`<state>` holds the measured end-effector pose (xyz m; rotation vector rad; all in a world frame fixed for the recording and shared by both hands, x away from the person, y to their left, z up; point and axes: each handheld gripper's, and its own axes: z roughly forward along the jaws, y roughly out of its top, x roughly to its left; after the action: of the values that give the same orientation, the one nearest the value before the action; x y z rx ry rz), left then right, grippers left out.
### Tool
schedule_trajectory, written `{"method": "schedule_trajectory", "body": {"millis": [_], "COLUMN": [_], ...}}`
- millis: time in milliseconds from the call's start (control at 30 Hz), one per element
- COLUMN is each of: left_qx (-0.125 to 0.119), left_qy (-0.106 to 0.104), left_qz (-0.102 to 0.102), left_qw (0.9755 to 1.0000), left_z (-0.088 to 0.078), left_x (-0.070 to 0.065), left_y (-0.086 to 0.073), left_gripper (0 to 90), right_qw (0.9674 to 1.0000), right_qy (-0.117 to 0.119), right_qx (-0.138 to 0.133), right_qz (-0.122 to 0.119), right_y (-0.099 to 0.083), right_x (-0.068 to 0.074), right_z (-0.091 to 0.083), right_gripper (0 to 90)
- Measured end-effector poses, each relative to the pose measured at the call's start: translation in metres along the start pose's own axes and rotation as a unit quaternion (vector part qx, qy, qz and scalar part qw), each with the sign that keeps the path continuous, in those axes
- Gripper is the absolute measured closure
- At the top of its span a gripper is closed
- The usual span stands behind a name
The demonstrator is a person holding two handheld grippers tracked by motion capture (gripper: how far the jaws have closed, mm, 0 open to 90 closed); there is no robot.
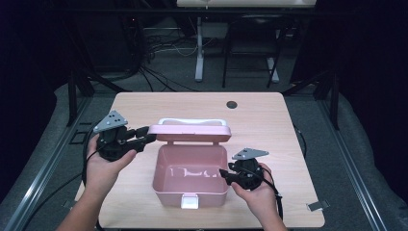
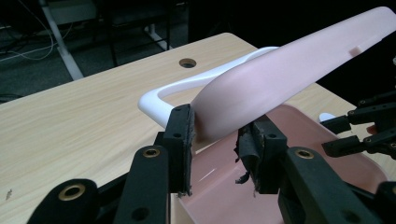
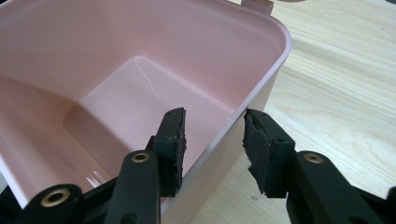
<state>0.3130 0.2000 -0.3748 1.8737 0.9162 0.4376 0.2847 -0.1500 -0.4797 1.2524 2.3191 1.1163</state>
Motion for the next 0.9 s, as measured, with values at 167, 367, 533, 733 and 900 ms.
{"method": "schedule_trajectory", "body": {"millis": [167, 367, 533, 733, 900], "left_qx": [0.004, 0.009, 0.011, 0.017, 0.023], "left_qy": [0.001, 0.007, 0.007, 0.009, 0.013], "left_qz": [-0.002, -0.001, -0.004, -0.006, -0.002], "left_qw": [1.0, 0.9999, 0.9999, 0.9998, 0.9996], "left_z": [0.005, 0.012, 0.016, 0.02, 0.025], "left_x": [0.004, 0.006, 0.008, 0.012, 0.014], "left_y": [0.001, 0.001, 0.0, -0.001, -0.003], "left_gripper": [67.8, 68.5, 68.7, 69.7, 71.5], "right_qw": [1.0, 1.0, 1.0, 1.0, 1.0], "right_qy": [0.0, 0.001, 0.001, 0.0, -0.001], "right_qx": [0.0, -0.002, -0.002, -0.004, -0.003], "right_qz": [0.0, 0.002, 0.002, 0.003, 0.004], "right_y": [0.0, 0.0, 0.0, -0.001, -0.001], "right_x": [0.0, 0.0, 0.0, 0.0, 0.0], "right_z": [0.0, 0.0, 0.0, 0.001, 0.001], "right_gripper": [58.8, 58.7, 58.7, 58.6, 58.4]}}
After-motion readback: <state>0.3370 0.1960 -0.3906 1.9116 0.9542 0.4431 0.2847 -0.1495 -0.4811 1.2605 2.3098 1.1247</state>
